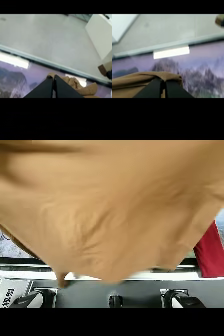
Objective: Fold the clothes and pants, and hang the long-sleeved shirts on hangers.
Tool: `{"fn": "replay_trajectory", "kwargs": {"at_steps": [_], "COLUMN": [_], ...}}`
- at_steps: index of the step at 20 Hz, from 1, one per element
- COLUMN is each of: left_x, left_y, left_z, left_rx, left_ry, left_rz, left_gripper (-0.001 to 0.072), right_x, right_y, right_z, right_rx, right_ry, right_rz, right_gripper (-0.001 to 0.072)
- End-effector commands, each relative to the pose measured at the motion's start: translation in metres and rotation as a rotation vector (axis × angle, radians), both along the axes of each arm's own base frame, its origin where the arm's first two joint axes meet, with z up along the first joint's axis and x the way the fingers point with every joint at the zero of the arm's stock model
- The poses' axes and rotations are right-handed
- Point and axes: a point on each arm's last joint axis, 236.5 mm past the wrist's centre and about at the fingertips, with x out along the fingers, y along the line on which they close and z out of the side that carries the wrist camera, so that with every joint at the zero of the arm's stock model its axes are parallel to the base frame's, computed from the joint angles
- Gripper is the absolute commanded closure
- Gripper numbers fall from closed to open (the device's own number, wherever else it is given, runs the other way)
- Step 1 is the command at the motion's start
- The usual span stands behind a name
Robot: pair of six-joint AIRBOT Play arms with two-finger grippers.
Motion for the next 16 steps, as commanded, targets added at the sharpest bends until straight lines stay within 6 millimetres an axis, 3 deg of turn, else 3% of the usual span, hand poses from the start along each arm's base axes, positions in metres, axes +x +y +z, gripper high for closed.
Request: {"fn": "replay_trajectory", "kwargs": {"at_steps": [1, 4, 6, 8, 10, 13, 16], "left_x": [0.075, 0.157, 0.201, 0.235, 0.253, 0.257, 0.255], "left_y": [0.000, -0.010, -0.025, -0.040, -0.055, -0.068, -0.072], "left_z": [-0.078, -0.194, -0.275, -0.351, -0.416, -0.486, -0.508], "left_rx": [-0.052, -0.108, -0.133, -0.146, -0.151, -0.155, -0.162], "left_ry": [0.173, 0.390, 0.521, 0.632, 0.722, 0.842, 0.885], "left_rz": [-0.053, -0.094, -0.118, -0.136, -0.148, -0.161, -0.166], "left_gripper": [0.0694, 0.0694, 0.0694, 0.0694, 0.0693, 0.0693, 0.0693], "right_x": [0.078, 0.156, 0.204, 0.239, 0.259, 0.272, 0.274], "right_y": [0.002, 0.011, 0.011, 0.013, 0.020, 0.026, 0.025], "right_z": [-0.100, -0.195, -0.266, -0.333, -0.390, -0.454, -0.483], "right_rx": [0.012, 0.066, 0.101, 0.144, 0.204, 0.263, 0.271], "right_ry": [0.321, 0.520, 0.620, 0.701, 0.771, 0.854, 0.892], "right_rz": [0.029, 0.070, 0.060, 0.052, 0.057, 0.050, 0.037], "right_gripper": [0.0686, 0.0686, 0.0686, 0.0686, 0.0686, 0.0685, 0.0664]}}
